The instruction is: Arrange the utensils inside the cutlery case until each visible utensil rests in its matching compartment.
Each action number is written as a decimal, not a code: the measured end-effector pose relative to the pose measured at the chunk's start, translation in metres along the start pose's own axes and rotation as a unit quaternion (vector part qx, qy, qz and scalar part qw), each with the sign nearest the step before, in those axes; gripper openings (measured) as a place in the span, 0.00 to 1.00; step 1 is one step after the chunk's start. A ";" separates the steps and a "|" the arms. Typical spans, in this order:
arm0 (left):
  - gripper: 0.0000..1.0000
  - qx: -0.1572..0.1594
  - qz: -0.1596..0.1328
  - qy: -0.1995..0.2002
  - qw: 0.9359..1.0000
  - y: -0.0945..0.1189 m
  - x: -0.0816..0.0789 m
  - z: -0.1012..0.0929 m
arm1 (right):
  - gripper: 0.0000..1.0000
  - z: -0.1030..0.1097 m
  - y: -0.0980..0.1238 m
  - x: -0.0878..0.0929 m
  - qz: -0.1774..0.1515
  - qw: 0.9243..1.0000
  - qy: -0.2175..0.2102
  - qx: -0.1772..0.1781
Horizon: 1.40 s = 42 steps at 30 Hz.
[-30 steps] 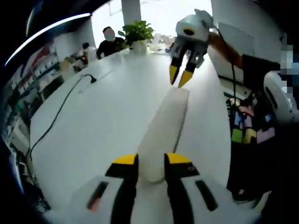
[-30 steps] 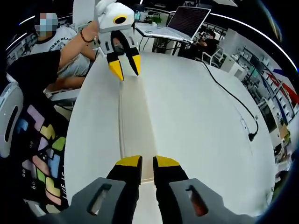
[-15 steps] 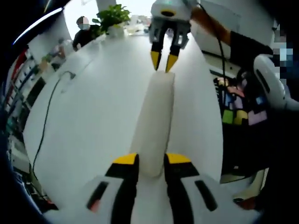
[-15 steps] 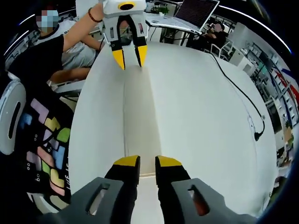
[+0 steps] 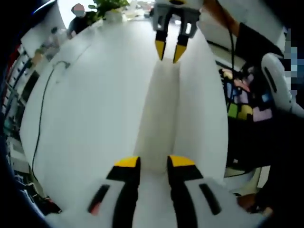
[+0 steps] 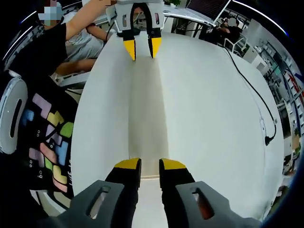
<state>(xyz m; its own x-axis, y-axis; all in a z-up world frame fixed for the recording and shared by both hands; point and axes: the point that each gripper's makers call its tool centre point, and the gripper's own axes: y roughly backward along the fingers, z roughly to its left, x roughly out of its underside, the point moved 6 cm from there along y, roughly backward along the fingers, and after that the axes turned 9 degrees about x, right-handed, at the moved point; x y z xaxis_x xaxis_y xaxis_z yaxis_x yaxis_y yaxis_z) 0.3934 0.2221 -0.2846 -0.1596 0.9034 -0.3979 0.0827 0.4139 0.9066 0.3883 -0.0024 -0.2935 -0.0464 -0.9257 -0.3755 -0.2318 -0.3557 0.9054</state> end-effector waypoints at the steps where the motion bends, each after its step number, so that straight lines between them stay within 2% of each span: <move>1: 0.24 0.000 0.002 -0.001 1.000 0.000 0.000 0.000 | 0.15 0.000 0.000 0.000 0.001 1.000 0.000 -0.001; 16: 0.24 -0.002 0.050 -0.005 0.999 -0.004 0.000 0.000 | 0.15 0.001 -0.004 -0.002 0.024 1.000 -0.002 -0.020; 20: 0.24 0.000 0.048 -0.005 0.999 -0.004 0.000 0.000 | 0.15 0.002 -0.004 -0.003 0.029 0.999 -0.003 -0.022; 29: 0.24 -0.010 0.065 -0.007 0.998 -0.007 0.000 -0.001 | 0.15 0.002 -0.006 -0.006 0.046 0.999 0.000 -0.023; 36: 0.24 -0.012 0.098 -0.004 0.995 -0.010 -0.004 0.000 | 0.15 0.002 -0.007 -0.005 0.046 0.999 -0.004 -0.023; 42: 0.24 -0.014 0.105 -0.006 0.994 -0.011 -0.003 -0.002 | 0.14 0.002 -0.008 -0.005 0.039 0.999 -0.007 -0.024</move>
<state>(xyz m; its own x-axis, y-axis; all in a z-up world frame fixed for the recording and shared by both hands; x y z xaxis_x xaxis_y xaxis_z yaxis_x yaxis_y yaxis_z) 0.3911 0.2147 -0.2928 -0.1292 0.9712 -0.2003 0.0854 0.2121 0.9735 0.3886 0.0049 -0.2992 -0.0765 -0.9490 -0.3059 -0.1805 -0.2885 0.9403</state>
